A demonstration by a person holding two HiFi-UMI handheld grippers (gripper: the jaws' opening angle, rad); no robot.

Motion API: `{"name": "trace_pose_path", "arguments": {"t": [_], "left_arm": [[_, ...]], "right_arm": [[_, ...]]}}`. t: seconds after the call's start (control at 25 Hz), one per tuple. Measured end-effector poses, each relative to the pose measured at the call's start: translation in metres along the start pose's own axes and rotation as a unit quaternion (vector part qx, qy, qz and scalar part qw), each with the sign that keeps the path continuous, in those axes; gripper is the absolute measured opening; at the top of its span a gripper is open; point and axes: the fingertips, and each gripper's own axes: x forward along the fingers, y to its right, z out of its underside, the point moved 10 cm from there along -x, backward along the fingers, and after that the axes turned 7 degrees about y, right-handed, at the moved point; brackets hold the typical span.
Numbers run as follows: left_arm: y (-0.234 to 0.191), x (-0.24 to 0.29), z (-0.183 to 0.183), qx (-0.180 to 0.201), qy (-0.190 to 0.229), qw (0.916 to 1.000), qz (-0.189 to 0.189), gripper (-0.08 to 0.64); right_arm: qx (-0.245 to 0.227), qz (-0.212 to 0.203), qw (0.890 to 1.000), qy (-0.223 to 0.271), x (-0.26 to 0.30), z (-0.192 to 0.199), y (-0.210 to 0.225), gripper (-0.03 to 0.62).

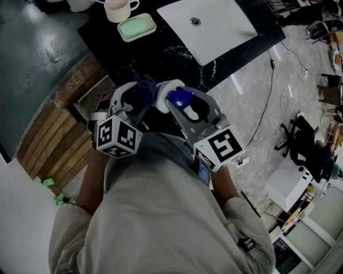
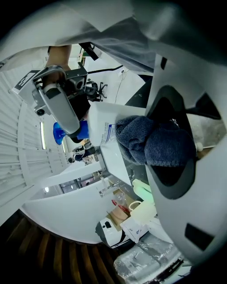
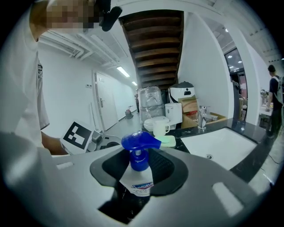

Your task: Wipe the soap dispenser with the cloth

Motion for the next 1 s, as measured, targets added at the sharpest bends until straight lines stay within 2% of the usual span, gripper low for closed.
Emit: {"name": "trace_pose_path", "arguments": {"t": [0.36,0.84,1.0], "left_arm": [[0.014,0.013,0.008,0.002,-0.022,0.9996,0.017,0.249],[0.026,0.026,0.017,0.029,-0.055,0.9975,0.032,0.249],[0.026,0.03,0.019,0.028,-0.057,0.9973,0.035,0.249]], "right_arm": [[0.013,0.005,1.0,0.006,-0.012,0.006,0.003,0.129],[0.025,0.012,1.0,0.014,-0.026,0.011,0.005,0.129],[0.037,0.012,0.999,0.019,-0.028,0.013,0.007,0.13]]}}
